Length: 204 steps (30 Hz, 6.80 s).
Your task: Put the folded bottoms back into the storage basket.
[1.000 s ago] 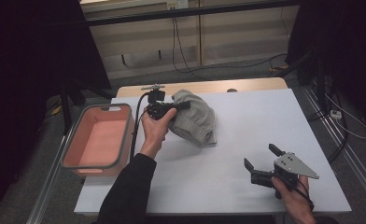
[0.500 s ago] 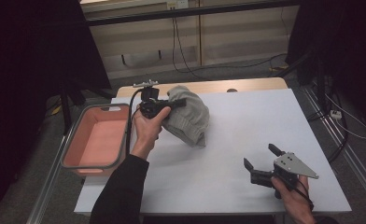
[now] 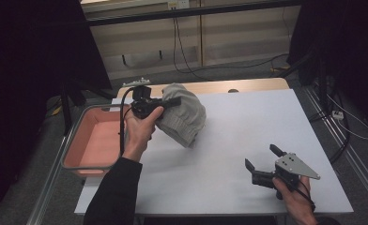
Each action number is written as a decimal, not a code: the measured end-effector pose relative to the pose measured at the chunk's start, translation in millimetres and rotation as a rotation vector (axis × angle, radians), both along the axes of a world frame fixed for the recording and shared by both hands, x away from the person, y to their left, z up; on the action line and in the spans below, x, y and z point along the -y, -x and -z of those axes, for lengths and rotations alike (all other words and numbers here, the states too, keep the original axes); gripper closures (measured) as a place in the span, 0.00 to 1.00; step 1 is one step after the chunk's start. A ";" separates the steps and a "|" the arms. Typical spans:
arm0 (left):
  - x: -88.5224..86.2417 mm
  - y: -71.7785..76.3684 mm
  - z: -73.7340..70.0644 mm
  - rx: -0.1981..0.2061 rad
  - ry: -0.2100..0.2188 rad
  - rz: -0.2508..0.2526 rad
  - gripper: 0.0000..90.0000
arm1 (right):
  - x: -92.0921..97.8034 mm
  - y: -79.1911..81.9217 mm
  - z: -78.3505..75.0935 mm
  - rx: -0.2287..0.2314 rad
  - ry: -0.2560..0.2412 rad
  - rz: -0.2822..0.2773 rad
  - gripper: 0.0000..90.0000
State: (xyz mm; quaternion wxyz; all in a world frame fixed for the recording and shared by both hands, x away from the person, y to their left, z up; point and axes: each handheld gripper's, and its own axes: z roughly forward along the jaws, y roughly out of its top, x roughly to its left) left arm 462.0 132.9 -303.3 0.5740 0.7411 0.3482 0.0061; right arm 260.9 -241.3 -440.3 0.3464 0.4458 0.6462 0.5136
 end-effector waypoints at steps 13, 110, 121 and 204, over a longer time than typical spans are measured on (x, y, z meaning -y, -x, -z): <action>-20.9 13.6 -17.7 0.054 0.024 -0.008 0.90 | -0.2 -0.2 0.1 0.001 0.001 -0.003 0.03; -196.8 106.7 -84.6 0.268 0.069 -0.314 0.90 | -2.6 -2.2 1.2 -0.008 0.003 -0.005 0.02; -216.1 109.3 -78.2 0.238 0.030 -0.349 0.90 | -3.4 -3.5 1.3 -0.009 0.004 -0.006 0.02; -254.5 39.2 24.2 -0.069 -0.229 -0.532 0.89 | -3.5 -2.5 1.6 -0.012 0.006 -0.013 0.02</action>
